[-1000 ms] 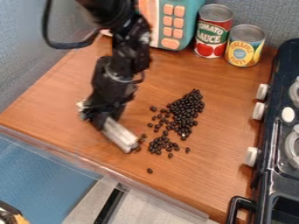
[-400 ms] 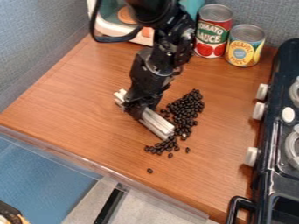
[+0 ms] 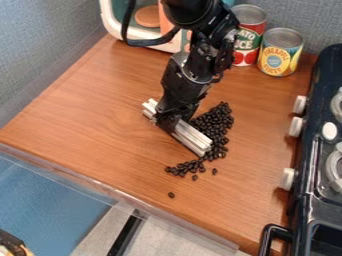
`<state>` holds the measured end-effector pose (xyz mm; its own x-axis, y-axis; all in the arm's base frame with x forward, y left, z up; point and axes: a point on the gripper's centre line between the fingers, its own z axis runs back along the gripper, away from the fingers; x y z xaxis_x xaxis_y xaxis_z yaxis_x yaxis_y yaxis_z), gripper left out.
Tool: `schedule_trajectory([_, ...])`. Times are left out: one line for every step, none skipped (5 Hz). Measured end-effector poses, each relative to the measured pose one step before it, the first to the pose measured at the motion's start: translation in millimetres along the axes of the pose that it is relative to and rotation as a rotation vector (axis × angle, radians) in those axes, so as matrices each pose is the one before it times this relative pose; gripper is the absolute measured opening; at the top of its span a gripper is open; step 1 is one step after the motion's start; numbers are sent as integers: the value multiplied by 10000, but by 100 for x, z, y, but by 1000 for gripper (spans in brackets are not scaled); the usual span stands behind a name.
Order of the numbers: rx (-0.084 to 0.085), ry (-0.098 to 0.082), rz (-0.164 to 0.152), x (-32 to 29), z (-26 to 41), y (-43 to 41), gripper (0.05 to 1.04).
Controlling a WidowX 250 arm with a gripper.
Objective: Sweep into pile
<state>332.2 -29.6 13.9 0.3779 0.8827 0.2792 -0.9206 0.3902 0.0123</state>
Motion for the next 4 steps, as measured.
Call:
schedule_trajectory([-32, 13, -220, -1053, 611, 979, 367])
schedule_trajectory([-486, -225, -498, -111, 2974, 1258, 368])
schedule_trajectory([-562, 66, 462, 2438, 3883, 2020, 368])
schedule_trajectory([-508, 437, 176, 592, 3273, 1053, 368])
